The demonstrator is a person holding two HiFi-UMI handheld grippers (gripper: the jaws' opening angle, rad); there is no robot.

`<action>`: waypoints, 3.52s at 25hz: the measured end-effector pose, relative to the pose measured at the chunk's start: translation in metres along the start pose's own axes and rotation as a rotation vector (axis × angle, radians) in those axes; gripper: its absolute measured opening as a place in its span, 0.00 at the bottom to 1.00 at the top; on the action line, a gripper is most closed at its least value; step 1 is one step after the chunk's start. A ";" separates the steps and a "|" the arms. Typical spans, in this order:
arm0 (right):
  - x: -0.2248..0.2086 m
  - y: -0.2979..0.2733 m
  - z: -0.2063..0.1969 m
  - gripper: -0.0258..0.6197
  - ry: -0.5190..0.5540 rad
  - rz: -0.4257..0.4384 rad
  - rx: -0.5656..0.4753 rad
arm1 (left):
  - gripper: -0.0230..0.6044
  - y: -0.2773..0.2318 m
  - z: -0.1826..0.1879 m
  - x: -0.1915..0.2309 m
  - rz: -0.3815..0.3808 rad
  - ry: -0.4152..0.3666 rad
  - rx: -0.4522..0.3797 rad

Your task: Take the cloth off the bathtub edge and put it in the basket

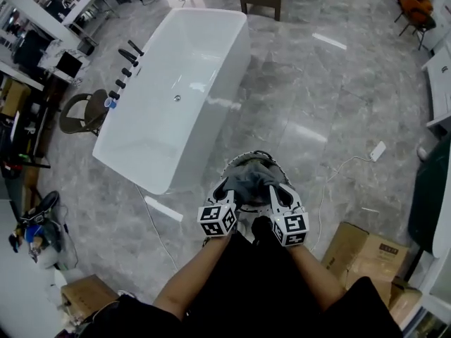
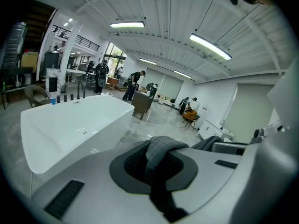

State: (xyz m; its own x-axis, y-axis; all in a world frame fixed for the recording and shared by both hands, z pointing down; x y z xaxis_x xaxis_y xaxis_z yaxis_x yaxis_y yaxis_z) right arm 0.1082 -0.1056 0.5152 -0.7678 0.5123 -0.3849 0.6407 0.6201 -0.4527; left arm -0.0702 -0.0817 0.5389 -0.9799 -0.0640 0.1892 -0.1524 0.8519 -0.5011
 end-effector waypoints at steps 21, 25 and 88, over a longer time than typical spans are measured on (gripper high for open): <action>-0.044 -0.065 -0.100 0.10 0.016 0.016 0.192 | 0.08 -0.056 -0.102 0.021 0.031 0.036 0.142; -0.059 -0.087 -0.113 0.10 0.004 -0.023 0.209 | 0.08 -0.080 -0.119 0.023 -0.024 0.037 0.157; -0.173 -0.226 -0.325 0.26 -0.198 -0.188 0.487 | 0.41 -0.239 -0.356 0.107 -0.271 0.036 0.587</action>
State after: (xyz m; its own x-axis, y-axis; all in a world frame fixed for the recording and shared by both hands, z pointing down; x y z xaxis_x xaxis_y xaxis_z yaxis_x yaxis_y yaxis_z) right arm 0.0938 -0.1413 0.9457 -0.8832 0.2687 -0.3843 0.4582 0.3197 -0.8294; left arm -0.0925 -0.1067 0.9798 -0.8935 -0.2109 0.3964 -0.4486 0.3817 -0.8081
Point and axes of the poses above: the fingertips, and each gripper's own axes: y backward along the fingers, x to its left, z out of its top, the point moved 5 cm from there along y, backward along the fingers, and after that the axes turned 11 degrees about -y, right-handed, at the moved point
